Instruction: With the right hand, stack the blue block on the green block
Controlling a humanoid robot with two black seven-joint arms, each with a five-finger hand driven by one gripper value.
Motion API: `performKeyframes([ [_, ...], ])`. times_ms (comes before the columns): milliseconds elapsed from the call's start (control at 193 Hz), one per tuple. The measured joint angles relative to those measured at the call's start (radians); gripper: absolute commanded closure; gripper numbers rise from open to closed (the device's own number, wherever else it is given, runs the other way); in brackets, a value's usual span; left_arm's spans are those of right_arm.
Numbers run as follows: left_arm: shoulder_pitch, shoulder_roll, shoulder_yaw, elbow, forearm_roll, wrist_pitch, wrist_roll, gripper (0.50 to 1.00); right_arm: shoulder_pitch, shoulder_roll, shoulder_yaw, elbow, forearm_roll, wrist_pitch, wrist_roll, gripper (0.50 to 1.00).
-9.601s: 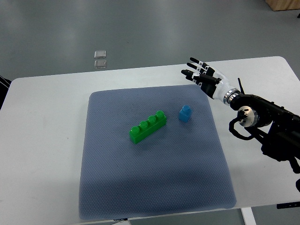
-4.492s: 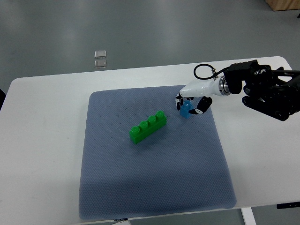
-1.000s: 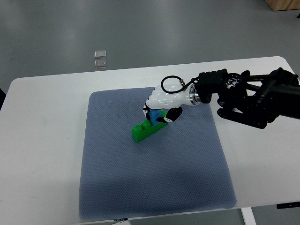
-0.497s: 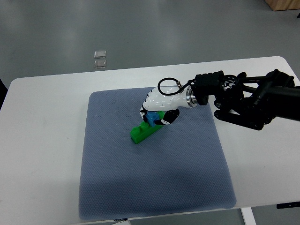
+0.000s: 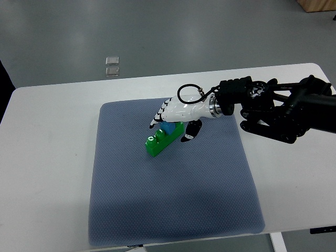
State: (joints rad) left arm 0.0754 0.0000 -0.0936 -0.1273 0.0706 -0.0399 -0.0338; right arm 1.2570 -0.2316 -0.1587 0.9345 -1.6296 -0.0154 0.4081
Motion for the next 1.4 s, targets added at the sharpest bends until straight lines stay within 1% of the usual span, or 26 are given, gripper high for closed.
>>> performKeyframes([
  [378,0.000,0.000,0.000,0.000,0.000,0.000,0.000,0.500,0.004,-0.009,0.007,0.007,0.021,0.022,0.003,0.638],
  [409,0.000,0.000,0.000,0.000,0.000,0.000,0.000,0.500,0.005,-0.010,0.008,0.008,0.027,0.022,0.005,0.628],
  [435,0.000,0.000,0.000,0.000,0.000,0.000,0.000,0.500,0.006,-0.011,0.009,0.010,0.033,0.023,0.006,0.605],
  [518,0.000,0.000,0.000,0.000,0.000,0.000,0.000,0.500,0.018,-0.019,0.012,0.027,0.075,0.036,0.009,0.601],
  [606,0.000,0.000,0.000,0.000,0.000,0.000,0.000,0.500,0.042,-0.043,0.035,0.057,0.155,0.092,0.010,0.595],
  [668,0.000,0.000,0.000,0.000,0.000,0.000,0.000,0.500,0.053,-0.061,0.070,0.073,0.229,0.158,0.011,0.595],
  [772,0.000,0.000,0.000,0.000,0.000,0.000,0.000,0.500,0.055,-0.092,0.148,0.077,0.340,0.257,0.011,0.595],
  [845,0.000,0.000,0.000,0.000,0.000,0.000,0.000,0.500,0.050,-0.109,0.197,0.071,0.411,0.301,0.010,0.595],
  [912,0.000,0.000,0.000,0.000,0.000,0.000,0.000,0.500,0.036,-0.118,0.239,0.056,0.496,0.320,0.009,0.595],
  [1031,0.000,0.000,0.000,0.000,0.000,0.000,0.000,0.500,0.002,-0.126,0.303,0.000,0.667,0.325,0.007,0.595],
  [1218,0.000,0.000,0.000,0.000,0.000,0.000,0.000,0.500,-0.086,-0.124,0.400,-0.117,0.963,0.317,0.001,0.595],
  [1399,0.000,0.000,0.000,0.000,0.000,0.000,0.000,0.500,-0.207,-0.102,0.456,-0.214,1.335,0.295,-0.002,0.595],
])
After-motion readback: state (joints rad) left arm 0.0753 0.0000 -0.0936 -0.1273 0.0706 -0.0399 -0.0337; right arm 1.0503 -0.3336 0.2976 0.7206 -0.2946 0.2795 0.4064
